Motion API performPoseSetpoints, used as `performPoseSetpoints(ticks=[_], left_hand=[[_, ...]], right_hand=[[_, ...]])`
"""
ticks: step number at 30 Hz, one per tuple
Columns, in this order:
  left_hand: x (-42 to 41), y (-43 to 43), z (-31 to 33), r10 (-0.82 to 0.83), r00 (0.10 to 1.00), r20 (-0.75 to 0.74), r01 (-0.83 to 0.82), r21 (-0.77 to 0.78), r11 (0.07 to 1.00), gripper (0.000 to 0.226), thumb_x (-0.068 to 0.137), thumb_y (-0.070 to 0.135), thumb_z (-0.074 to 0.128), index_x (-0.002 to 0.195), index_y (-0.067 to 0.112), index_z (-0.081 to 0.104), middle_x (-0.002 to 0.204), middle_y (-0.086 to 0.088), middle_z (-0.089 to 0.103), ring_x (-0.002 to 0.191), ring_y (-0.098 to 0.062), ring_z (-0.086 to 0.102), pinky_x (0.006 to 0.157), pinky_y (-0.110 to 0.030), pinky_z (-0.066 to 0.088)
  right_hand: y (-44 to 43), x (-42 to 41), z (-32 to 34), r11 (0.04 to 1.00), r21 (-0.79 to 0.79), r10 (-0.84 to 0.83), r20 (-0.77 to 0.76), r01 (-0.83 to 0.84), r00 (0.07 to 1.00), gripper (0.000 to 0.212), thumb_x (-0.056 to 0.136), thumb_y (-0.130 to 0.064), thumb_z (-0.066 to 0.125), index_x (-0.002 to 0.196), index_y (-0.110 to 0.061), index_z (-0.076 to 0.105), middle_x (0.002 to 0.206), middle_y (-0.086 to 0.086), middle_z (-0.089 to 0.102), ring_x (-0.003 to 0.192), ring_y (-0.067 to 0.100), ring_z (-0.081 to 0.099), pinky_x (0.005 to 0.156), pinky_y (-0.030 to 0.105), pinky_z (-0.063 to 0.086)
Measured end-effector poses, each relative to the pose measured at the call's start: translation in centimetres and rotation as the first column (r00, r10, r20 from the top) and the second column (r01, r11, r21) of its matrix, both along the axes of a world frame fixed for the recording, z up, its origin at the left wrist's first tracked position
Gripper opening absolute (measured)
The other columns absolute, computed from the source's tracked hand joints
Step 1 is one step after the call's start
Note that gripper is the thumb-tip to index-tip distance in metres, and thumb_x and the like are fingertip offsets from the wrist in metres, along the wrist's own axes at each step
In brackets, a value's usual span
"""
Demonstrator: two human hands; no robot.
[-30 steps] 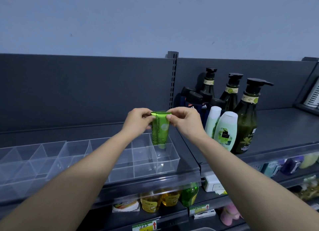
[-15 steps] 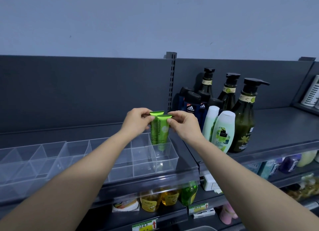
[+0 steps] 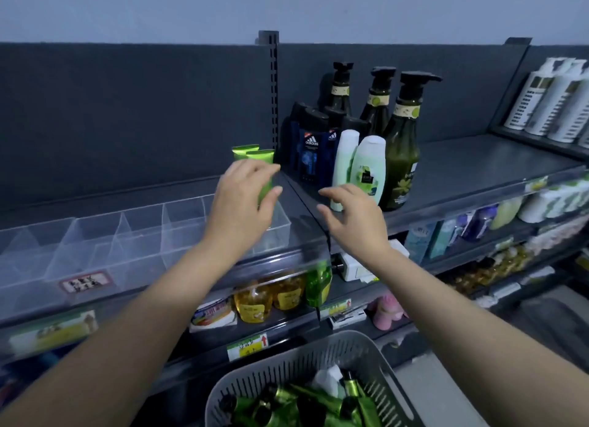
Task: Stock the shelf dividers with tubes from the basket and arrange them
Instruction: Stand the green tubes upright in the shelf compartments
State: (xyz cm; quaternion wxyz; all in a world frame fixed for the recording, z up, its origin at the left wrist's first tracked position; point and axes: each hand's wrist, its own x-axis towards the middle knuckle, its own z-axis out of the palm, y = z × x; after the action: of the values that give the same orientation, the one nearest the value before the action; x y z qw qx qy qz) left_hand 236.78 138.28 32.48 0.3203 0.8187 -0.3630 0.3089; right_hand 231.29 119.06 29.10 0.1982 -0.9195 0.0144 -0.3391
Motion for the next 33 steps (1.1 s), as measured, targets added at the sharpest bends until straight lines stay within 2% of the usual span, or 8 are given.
performPoseSetpoints(ticks=[7,12,17,21,24,28,30,33], left_hand=[[-5.9,-1.6,-9.3,-0.118,0.99,-0.082,0.133,0.216,0.967,0.032,0.089,0.022,0.051,0.113,0.007,0.066,0.106,-0.005,0.063,0.104,-0.02,0.053,0.089,-0.039,0.048],[-9.2,-1.6,-16.3,-0.137,0.974,-0.181,0.196,0.371,0.908,0.027,0.08,0.012,0.068,0.107,0.008,0.069,0.101,-0.005,0.065,0.099,-0.024,0.059,0.081,-0.039,0.053],[-11.5,-0.9,-22.4,-0.083,0.938,-0.337,0.241,0.462,0.853,0.03,0.076,0.011,0.075,0.106,0.009,0.071,0.099,-0.002,0.066,0.095,-0.025,0.062,0.078,-0.039,0.054],[-13.0,-0.2,-26.4,-0.001,0.913,-0.409,0.248,0.553,0.795,0.032,0.069,0.014,0.081,0.1,0.015,0.072,0.093,0.002,0.065,0.088,-0.022,0.063,0.074,-0.035,0.053],[-14.0,0.3,-28.7,0.057,0.905,-0.421,0.24,0.617,0.749,0.034,0.062,0.017,0.085,0.094,0.018,0.074,0.089,0.004,0.066,0.085,-0.019,0.064,0.068,-0.033,0.054],[-14.5,0.9,-31.7,0.169,0.89,-0.424,0.22,0.722,0.656,0.038,0.055,0.019,0.087,0.09,0.02,0.075,0.086,0.003,0.067,0.082,-0.02,0.065,0.065,-0.033,0.053],[-14.7,1.3,-32.6,0.26,0.856,-0.447,0.235,0.784,0.574,0.041,0.059,0.02,0.083,0.099,0.022,0.073,0.092,0.001,0.066,0.09,-0.021,0.063,0.072,-0.036,0.052],[-14.9,1.8,-33.9,0.362,0.816,-0.451,0.257,0.843,0.472,0.046,0.086,0.023,0.058,0.132,0.022,0.052,0.13,-0.004,0.051,0.126,-0.024,0.042,0.102,-0.041,0.035]], right_hand=[[-2.2,-6.1,-8.3,0.995,-0.094,-0.047,-0.08,0.04,0.996,0.026,0.08,-0.016,0.071,0.105,-0.012,0.068,0.097,0.006,0.064,0.089,0.03,0.061,0.063,0.035,0.052],[-2.4,-9.9,-14.3,0.996,-0.085,-0.052,-0.25,0.032,0.967,0.028,0.075,-0.014,0.074,0.102,-0.013,0.069,0.093,0.005,0.064,0.087,0.03,0.062,0.059,0.035,0.052],[-1.6,-13.2,-19.8,0.999,-0.042,-0.041,-0.449,0.025,0.893,0.031,0.072,-0.015,0.068,0.103,-0.017,0.067,0.092,0.005,0.062,0.086,0.032,0.06,0.056,0.038,0.052],[-1.2,-15.2,-23.9,0.999,-0.048,-0.016,-0.602,-0.017,0.798,0.026,0.077,-0.021,0.064,0.103,-0.017,0.066,0.096,0.005,0.06,0.091,0.032,0.058,0.068,0.04,0.053],[-0.6,-16.4,-26.4,1.0,-0.019,0.0,-0.673,-0.017,0.74,0.031,0.078,-0.022,0.064,0.109,-0.016,0.067,0.099,0.007,0.062,0.093,0.032,0.06,0.07,0.039,0.054],[0.3,-17.6,-29.5,0.999,0.023,0.04,-0.801,-0.037,0.598,0.038,0.088,-0.03,0.055,0.124,-0.018,0.059,0.119,0.006,0.057,0.114,0.029,0.052,0.087,0.037,0.05],[0.6,-17.9,-30.7,0.999,0.049,0.054,-0.852,-0.023,0.521,0.039,0.091,-0.039,0.052,0.125,-0.02,0.057,0.122,0.005,0.056,0.118,0.028,0.049,0.089,0.036,0.049],[1.1,-17.9,-32.7,0.997,0.079,0.074,-0.896,-0.007,0.439,0.039,0.093,-0.047,0.048,0.124,-0.025,0.058,0.121,0.003,0.06,0.116,0.025,0.051,0.088,0.034,0.049]])
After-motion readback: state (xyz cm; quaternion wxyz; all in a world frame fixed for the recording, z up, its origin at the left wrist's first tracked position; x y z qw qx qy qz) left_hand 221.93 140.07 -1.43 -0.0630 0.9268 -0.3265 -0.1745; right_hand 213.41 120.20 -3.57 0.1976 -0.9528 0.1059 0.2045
